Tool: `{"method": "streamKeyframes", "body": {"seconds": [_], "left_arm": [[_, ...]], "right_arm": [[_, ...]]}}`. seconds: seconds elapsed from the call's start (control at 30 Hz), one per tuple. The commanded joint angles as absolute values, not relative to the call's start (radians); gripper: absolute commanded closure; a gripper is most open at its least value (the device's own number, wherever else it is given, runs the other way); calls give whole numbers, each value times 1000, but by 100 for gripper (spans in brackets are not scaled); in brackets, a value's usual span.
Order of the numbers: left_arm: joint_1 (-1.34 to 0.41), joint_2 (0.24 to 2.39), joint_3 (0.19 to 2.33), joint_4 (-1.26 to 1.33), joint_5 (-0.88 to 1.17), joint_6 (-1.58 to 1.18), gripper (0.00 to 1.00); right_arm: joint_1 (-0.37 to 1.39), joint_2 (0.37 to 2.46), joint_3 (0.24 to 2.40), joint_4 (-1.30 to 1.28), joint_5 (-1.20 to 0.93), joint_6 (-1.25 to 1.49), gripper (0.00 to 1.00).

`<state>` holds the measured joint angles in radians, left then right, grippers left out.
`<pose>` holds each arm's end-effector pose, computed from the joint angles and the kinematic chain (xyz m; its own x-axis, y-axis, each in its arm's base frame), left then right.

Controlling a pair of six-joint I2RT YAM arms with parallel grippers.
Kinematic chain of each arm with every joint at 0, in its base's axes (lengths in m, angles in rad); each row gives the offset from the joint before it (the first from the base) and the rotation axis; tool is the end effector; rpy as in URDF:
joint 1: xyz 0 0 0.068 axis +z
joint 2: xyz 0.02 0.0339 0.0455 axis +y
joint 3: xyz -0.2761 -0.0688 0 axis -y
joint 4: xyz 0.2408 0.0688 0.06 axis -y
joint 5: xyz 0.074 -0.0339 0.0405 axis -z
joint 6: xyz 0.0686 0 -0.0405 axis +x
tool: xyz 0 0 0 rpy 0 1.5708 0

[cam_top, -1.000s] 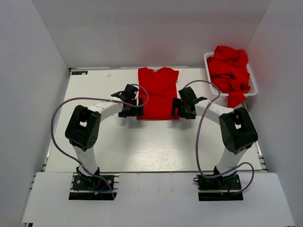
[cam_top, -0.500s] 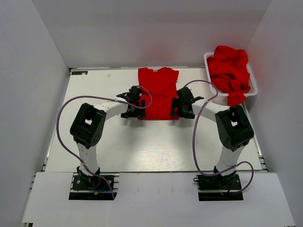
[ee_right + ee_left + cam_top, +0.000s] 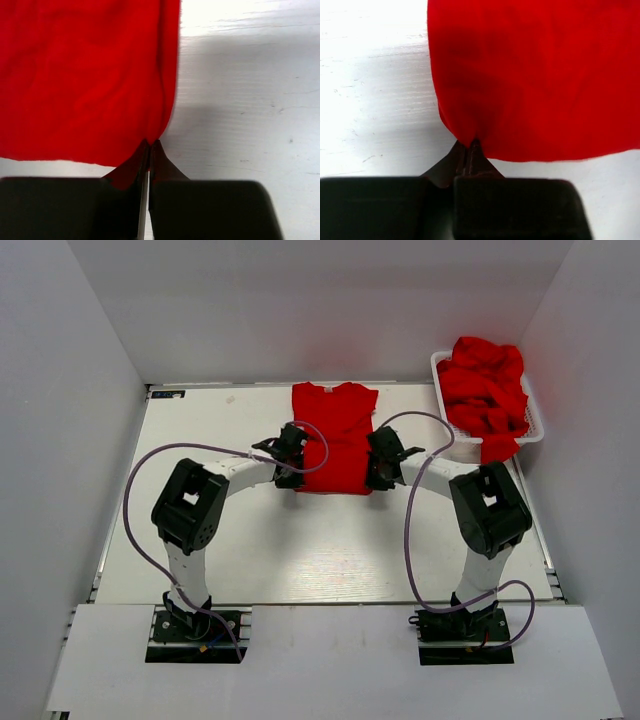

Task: Fold and stack the t-shirts
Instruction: Grab one side of the 2/3 rectangular tshirt with both arms, then fold the long partially folded tshirt into a neat square

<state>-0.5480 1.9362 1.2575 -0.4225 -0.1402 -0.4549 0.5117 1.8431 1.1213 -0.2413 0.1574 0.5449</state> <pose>0.3532 -0.2044 0.1403 -0.8867 0.0315 -0.4613 0.0805 0.9930 -0.0869 0.3502 0.1843 0.1490 -0.8224 0.1253 -0.5550 0.0242 0.9823 0.1859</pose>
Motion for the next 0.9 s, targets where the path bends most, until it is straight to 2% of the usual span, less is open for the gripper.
{"method": "streamKeyframes", "body": {"seconds": [0.0,0.23,0.53,0.73,0.87], "left_arm": [[-554,1991,1212,-471,-98,-454,100],[-554,1777,1086,-440,-98,-454,100],[-591,1409,806,-472,9,-476,100],[-612,1211,854,-586,98,-486,100],[-612,1187,934,-615,69,-515,100]], "right_arm": [[526,1839,1080,-265,77,558,100],[535,1649,948,-256,92,569,100],[571,1286,723,-409,-51,532,100],[587,1103,706,-515,-75,535,100],[581,1068,777,-544,-42,514,100]]}}
